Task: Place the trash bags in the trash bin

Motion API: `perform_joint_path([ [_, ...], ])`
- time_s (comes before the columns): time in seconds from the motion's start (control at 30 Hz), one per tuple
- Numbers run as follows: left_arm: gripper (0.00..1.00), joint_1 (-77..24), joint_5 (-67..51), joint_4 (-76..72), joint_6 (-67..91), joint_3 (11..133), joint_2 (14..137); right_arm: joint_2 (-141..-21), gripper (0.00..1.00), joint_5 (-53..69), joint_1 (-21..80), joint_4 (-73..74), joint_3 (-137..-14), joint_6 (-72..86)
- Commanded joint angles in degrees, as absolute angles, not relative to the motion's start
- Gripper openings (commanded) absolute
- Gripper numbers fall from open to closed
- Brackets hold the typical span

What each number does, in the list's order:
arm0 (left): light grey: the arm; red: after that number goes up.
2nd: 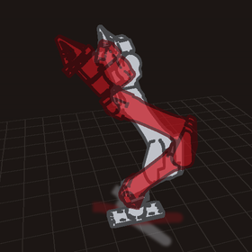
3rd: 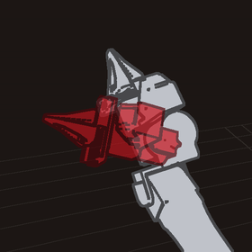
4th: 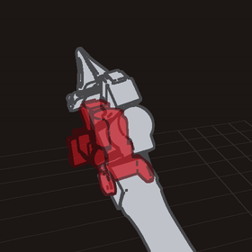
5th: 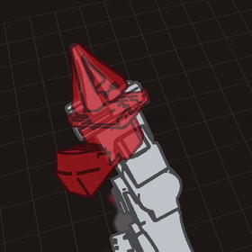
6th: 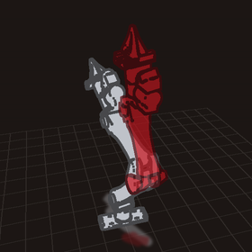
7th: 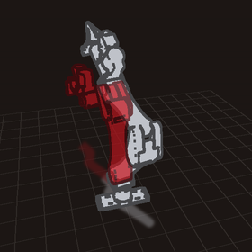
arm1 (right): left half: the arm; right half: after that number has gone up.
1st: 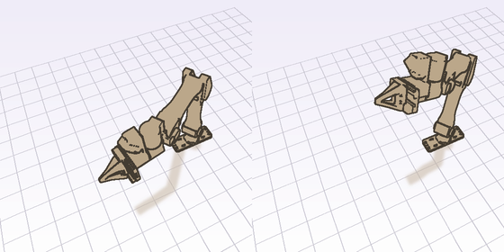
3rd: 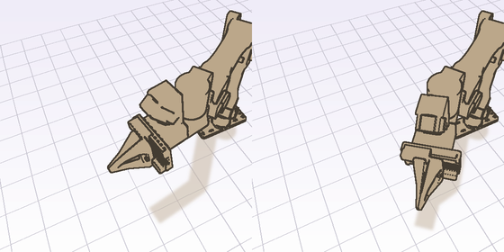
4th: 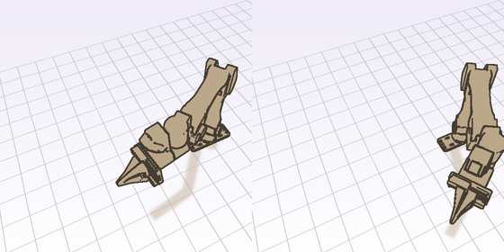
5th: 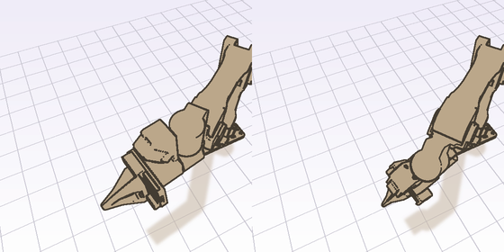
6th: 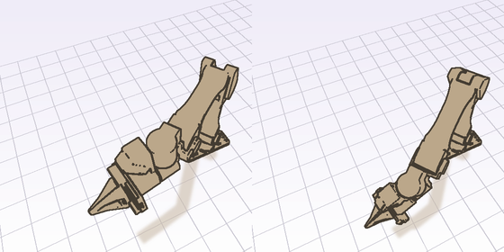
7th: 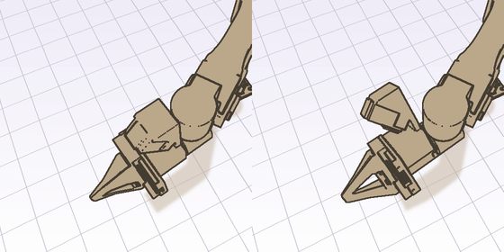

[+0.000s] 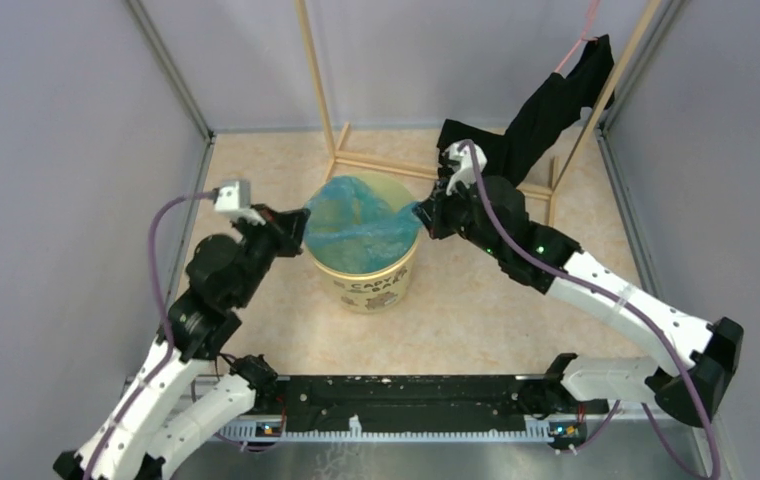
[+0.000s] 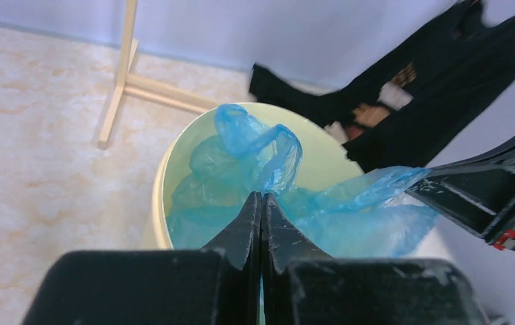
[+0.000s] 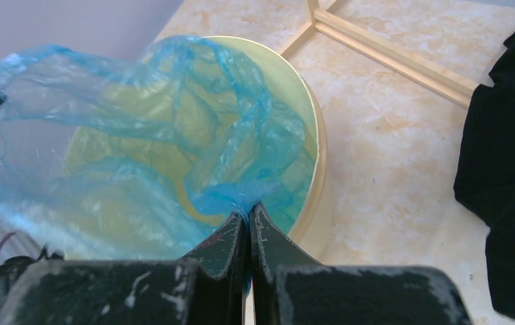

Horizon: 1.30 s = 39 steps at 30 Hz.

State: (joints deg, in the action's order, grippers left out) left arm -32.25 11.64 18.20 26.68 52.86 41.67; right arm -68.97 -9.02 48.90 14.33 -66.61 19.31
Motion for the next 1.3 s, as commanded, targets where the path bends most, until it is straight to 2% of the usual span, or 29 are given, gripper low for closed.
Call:
perform_joint_path([
  [0.0, 0.00, -31.9, 12.2, 11.1, 34.3, 43.8, 33.2, -62.4, 0.00, -8.9, 48.8, 11.0, -62.5, 26.1],
  [0.1, 0.01, -32.0, 10.7, 9.0, 36.9, 39.7, 29.8, -61.1, 0.08, -5.0, 48.8, 9.3, -60.0, 31.1],
  [0.17, 0.01, -31.9, 10.3, 8.8, 37.6, 39.2, 28.7, -60.8, 0.17, -2.6, 48.8, 9.7, -59.8, 33.3],
  [0.37, 0.02, -32.0, 8.5, 10.8, 38.4, 39.3, 28.2, -57.8, 0.58, -3.6, 48.8, 14.4, -59.7, 43.0],
  [0.43, 0.02, -32.0, 8.9, 12.7, 37.8, 39.9, 28.0, -56.9, 0.64, -2.7, 48.9, 14.9, -58.8, 46.9],
  [0.6, 0.03, -31.9, 7.5, 13.6, 38.8, 39.6, 27.1, -56.3, 0.66, -3.4, 49.7, 13.0, -55.9, 51.7],
  [0.67, 0.03, -32.0, 7.0, 13.9, 38.9, 39.6, 26.9, -56.9, 0.65, -4.9, 49.7, 13.1, -56.3, 50.9],
  [0.8, 0.03, -32.0, 7.1, 15.6, 38.5, 40.2, 26.6, -58.1, 0.53, -8.9, 49.7, 12.4, -56.7, 50.2],
  [0.97, 0.03, -32.0, 6.7, 17.6, 38.0, 40.4, 25.9, -59.6, 0.48, -10.1, 49.7, 9.0, -56.7, 50.6],
  [1.0, 0.04, -32.0, 6.7, 18.4, 37.8, 40.7, 26.0, -60.1, 0.41, -10.0, 49.7, 8.6, -56.7, 50.7],
  [1.07, 0.05, -32.0, 7.2, 21.2, 37.5, 42.1, 26.7, -60.9, 0.22, -9.9, 49.7, 8.2, -56.6, 50.7],
  [1.1, 0.08, -32.0, 7.5, 23.0, 37.3, 43.1, 27.1, -61.1, 0.10, -9.7, 49.7, 7.9, -56.5, 50.7],
  [1.13, 0.15, -32.0, 7.8, 24.9, 37.3, 44.3, 27.7, -61.1, 0.00, -8.8, 49.7, 7.4, -56.2, 50.1],
  [1.27, 0.45, -32.0, 7.9, 33.0, 34.7, 51.2, 31.0, -60.3, 0.00, -3.0, 49.8, 3.6, -54.5, 47.7],
])
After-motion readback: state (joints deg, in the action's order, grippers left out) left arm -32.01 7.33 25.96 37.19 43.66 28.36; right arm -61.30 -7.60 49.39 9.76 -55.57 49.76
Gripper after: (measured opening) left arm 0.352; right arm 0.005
